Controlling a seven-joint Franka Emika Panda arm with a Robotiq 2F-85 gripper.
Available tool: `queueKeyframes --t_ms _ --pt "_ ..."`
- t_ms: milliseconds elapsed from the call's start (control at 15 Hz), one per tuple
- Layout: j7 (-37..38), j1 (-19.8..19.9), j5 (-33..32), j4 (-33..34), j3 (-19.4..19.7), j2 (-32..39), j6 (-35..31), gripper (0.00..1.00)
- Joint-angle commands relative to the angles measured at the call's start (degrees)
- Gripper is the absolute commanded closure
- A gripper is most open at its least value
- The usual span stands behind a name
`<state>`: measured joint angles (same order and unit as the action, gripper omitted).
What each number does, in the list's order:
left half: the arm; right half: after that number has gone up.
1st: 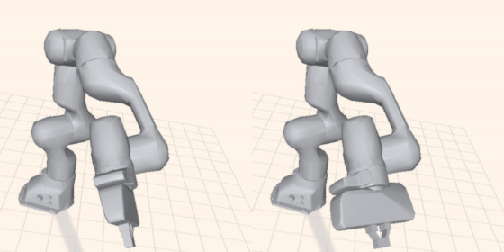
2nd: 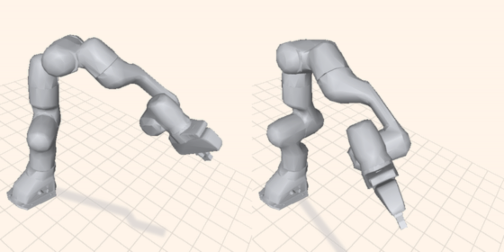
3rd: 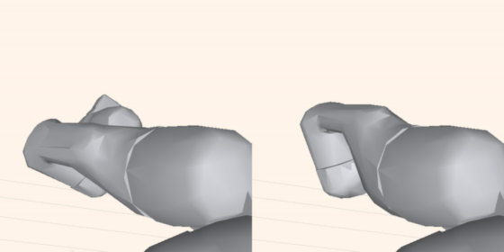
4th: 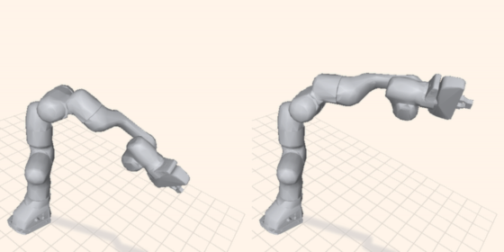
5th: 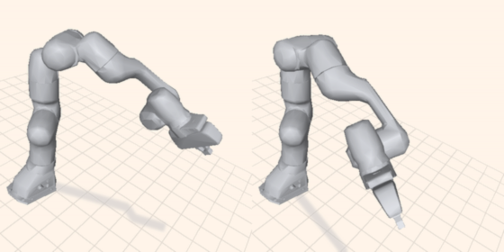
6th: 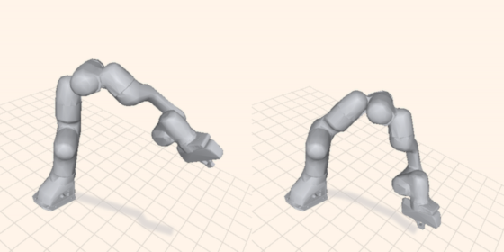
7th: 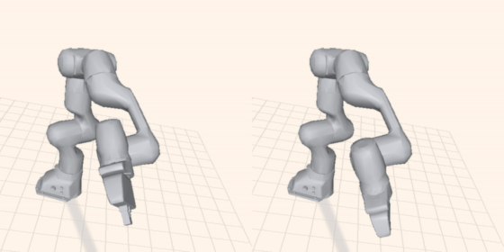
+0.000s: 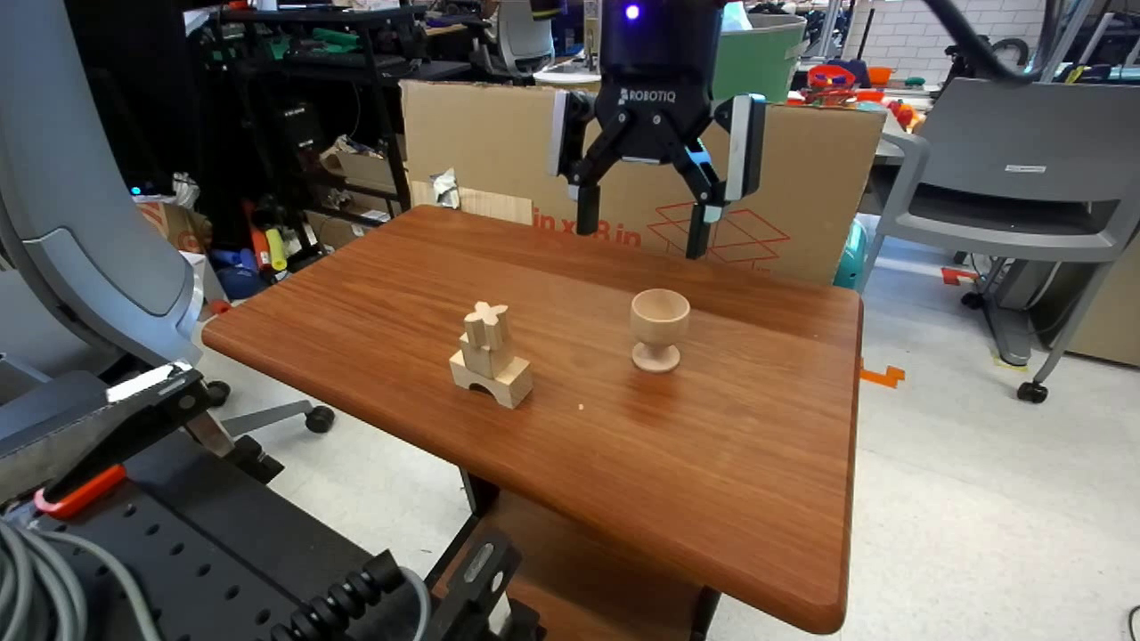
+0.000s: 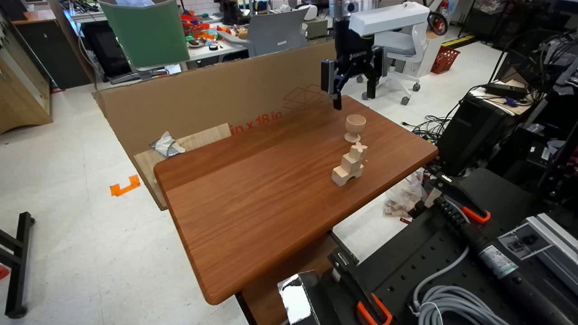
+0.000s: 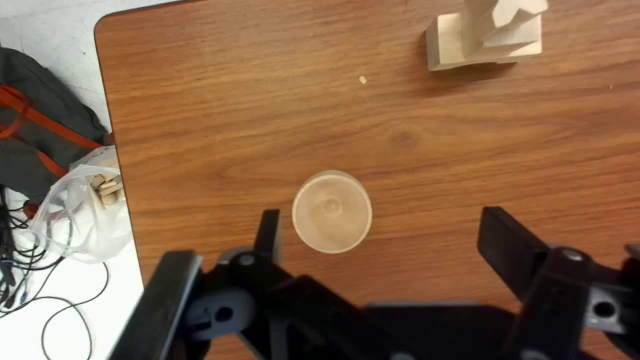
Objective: Pick up the wooden cup and put it at the edge of the table
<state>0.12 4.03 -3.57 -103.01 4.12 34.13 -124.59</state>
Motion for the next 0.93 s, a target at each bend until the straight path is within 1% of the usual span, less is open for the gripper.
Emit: queueKeyframes --t_ms 0,400,867 --pt "1.5 -0.3 -0.9 2.3 0.7 2.4 -0.8 0.0" --pt "1.9 -0.4 -1.1 3.4 1.2 5.6 -0.7 0.0" --pt "2.5 -0.4 -1.2 7.7 1.6 10.1 0.5 0.0"
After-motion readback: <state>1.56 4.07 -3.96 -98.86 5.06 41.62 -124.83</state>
